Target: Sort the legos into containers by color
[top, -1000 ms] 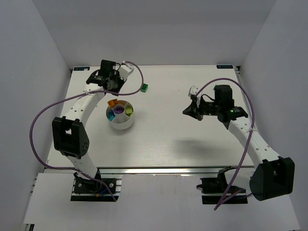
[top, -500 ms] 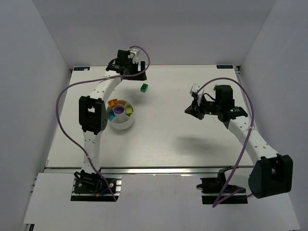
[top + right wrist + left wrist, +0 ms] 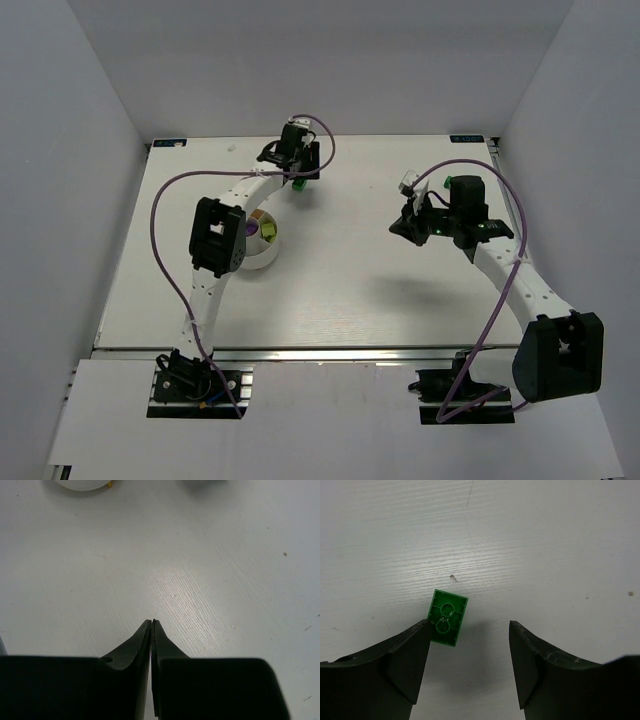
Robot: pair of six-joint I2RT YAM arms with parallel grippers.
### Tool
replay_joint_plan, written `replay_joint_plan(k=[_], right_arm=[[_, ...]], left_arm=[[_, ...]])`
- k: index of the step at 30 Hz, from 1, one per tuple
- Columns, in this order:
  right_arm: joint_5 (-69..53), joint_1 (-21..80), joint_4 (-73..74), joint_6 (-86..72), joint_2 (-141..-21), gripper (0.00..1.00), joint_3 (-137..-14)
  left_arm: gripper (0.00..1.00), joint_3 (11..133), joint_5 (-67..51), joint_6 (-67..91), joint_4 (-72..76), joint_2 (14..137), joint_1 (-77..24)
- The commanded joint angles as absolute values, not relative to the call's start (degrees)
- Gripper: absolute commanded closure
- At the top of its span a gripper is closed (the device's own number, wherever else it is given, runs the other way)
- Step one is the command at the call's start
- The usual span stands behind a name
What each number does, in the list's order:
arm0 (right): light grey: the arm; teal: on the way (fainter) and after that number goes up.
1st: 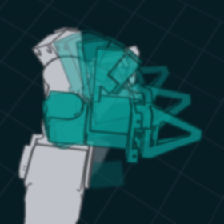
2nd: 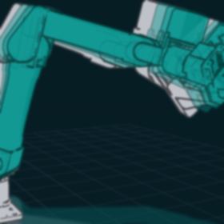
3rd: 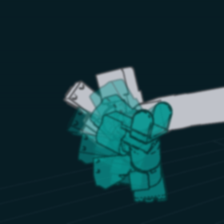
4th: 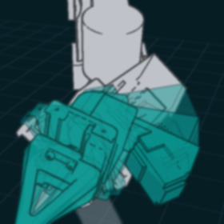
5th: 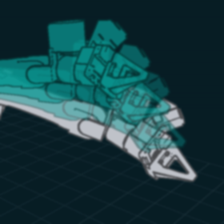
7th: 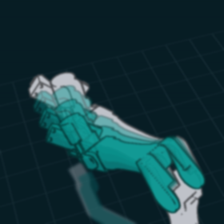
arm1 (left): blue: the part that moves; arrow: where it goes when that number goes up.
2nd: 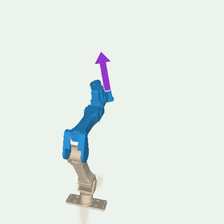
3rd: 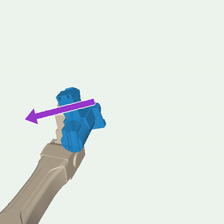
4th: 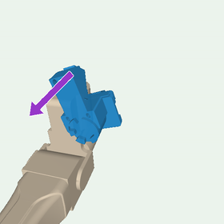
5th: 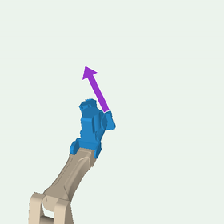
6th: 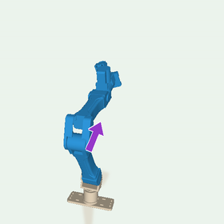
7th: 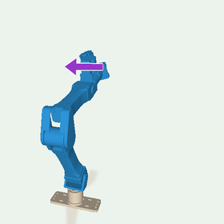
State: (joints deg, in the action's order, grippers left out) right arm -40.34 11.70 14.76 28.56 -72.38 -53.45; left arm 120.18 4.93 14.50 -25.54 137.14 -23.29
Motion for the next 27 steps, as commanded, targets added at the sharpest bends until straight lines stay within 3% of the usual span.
replay_joint_plan(k=[1,27], right_arm=[[-40.5,10.7,12.7,27.7,-72.3,0.92,-53.4],[-42.7,7.9,13.4,27.9,-72.8,0.92,-53.3]], left_arm=[[0.27,121.8,14.1,14.2,-22.2,137.9,-24.4],[0.39,121.6,16.7,12.1,-17.4,140.9,-24.4]])
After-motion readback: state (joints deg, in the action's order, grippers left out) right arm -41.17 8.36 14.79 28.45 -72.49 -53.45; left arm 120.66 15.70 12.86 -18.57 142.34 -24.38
